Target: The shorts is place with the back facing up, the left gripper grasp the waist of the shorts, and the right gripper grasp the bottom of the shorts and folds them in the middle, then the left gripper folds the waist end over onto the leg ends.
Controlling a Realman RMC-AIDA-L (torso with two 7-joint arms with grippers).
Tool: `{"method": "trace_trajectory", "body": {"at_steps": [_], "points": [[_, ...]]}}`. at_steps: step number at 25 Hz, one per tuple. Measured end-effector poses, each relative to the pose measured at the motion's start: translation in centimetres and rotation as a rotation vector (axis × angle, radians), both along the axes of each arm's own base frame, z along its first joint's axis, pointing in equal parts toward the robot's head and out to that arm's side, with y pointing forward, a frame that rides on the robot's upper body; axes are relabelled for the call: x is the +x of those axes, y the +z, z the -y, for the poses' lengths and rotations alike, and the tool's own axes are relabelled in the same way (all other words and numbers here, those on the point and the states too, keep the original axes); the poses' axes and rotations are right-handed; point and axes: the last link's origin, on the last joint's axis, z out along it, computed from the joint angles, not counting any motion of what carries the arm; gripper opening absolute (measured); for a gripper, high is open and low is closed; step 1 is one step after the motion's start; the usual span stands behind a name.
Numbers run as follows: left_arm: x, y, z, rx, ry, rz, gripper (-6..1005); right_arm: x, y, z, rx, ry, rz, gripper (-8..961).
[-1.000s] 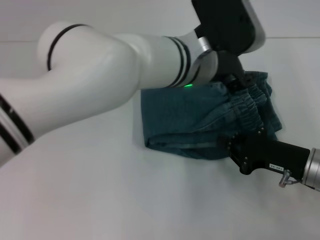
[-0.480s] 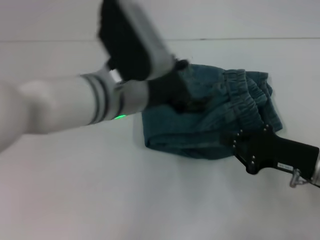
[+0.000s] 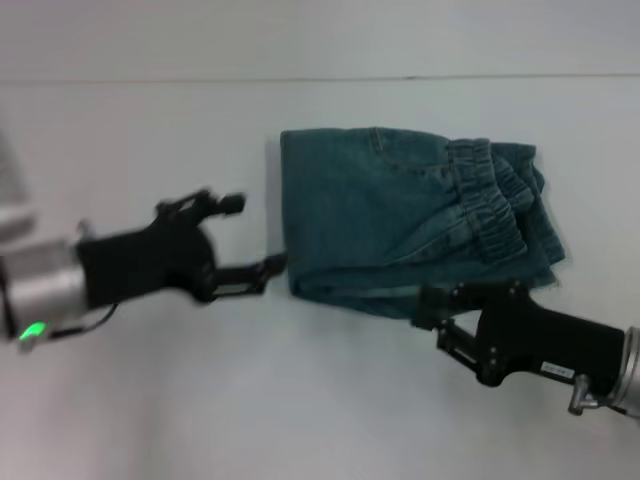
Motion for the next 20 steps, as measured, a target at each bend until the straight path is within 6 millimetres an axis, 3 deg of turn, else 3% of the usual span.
{"method": "trace_trajectory", "body": {"at_steps": [3, 8, 11, 20], "points": [[-2.9, 0.6, 2.0, 0.002, 0.003, 0.063, 936, 0.1, -0.8, 0.7, 0.005, 0.007, -0.008, 138], [-6.3, 0.9, 5.0, -0.011, 0.041, 0.127, 936, 0.3, -1.9, 1.9, 0.052, 0.047, 0.008, 333], [-7.6, 1.2, 6.5, 0.008, 0.078, 0.142, 936, 0.3, -2.1, 2.1, 0.083, 0.068, 0.016, 583], [-10.0, 2.9, 8.8, 0.224, 0.174, 0.191, 936, -0.1, -1.9, 1.4, 0.122, 0.086, 0.018, 662]]}}
